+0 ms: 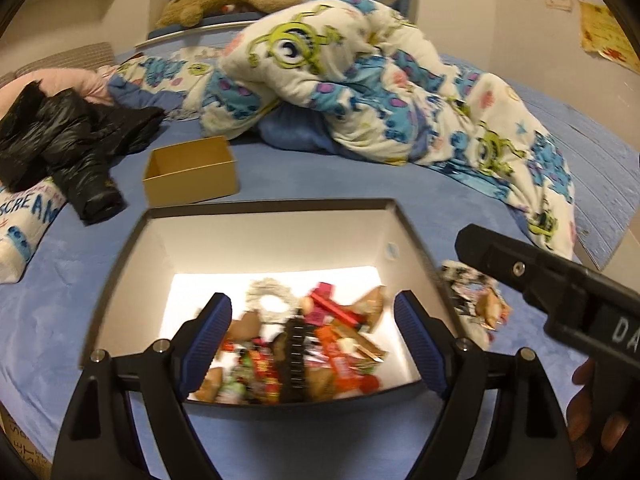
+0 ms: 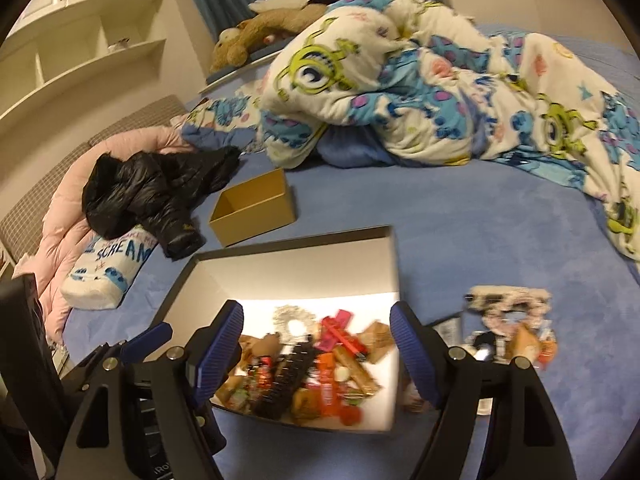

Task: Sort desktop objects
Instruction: 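Move both tools back to the pile, right tool toward the orange snack packet, then grasp the orange snack packet with the right tool and lift it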

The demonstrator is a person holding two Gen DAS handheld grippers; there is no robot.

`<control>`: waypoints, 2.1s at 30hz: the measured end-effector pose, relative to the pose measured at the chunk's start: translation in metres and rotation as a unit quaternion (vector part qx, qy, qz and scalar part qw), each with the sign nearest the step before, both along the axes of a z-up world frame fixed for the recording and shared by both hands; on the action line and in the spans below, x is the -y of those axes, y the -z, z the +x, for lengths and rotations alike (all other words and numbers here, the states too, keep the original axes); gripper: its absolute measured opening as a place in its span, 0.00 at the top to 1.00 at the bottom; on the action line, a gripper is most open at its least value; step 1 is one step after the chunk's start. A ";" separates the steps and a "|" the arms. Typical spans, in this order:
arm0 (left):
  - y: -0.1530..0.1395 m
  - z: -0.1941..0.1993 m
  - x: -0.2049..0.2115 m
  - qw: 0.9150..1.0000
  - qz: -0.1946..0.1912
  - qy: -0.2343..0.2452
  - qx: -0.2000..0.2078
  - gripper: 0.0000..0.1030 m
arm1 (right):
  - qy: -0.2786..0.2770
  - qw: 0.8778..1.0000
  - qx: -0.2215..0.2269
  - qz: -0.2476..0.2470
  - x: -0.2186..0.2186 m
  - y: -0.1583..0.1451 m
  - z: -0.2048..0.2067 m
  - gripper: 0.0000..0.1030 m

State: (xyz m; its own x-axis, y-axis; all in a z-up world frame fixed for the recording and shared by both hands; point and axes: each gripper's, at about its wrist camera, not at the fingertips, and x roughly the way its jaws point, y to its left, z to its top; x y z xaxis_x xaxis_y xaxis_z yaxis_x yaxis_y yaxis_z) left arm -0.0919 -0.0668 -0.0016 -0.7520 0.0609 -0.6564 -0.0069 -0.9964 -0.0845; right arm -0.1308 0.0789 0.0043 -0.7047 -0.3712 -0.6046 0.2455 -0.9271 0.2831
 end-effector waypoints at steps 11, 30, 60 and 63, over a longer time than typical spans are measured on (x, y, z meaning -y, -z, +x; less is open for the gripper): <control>0.011 0.004 -0.097 0.997 0.015 0.071 0.010 0.18 | 0.105 0.994 0.025 0.027 -0.126 0.013 0.018 0.25; 0.042 0.001 -0.142 0.992 -0.014 0.125 0.006 0.15 | 0.115 0.991 0.062 0.040 -0.168 0.082 -0.009 0.25; 0.049 0.006 -0.142 0.989 -0.034 0.140 -0.020 0.09 | 0.109 0.983 0.094 0.112 -0.156 0.160 -0.063 0.75; 0.048 0.006 -0.141 0.990 -0.026 0.136 -0.019 0.09 | 0.107 0.984 0.091 0.110 -0.158 0.159 -0.059 0.76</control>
State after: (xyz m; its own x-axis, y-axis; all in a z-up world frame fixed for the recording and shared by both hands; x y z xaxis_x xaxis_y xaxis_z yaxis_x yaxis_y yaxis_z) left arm -0.0858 0.0741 -0.0498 -0.7372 0.2308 -0.6350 -0.2772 -0.9604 -0.0272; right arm -0.1897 0.2366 -0.1548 -0.6254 -0.0728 -0.7769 0.0022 -0.9958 0.0915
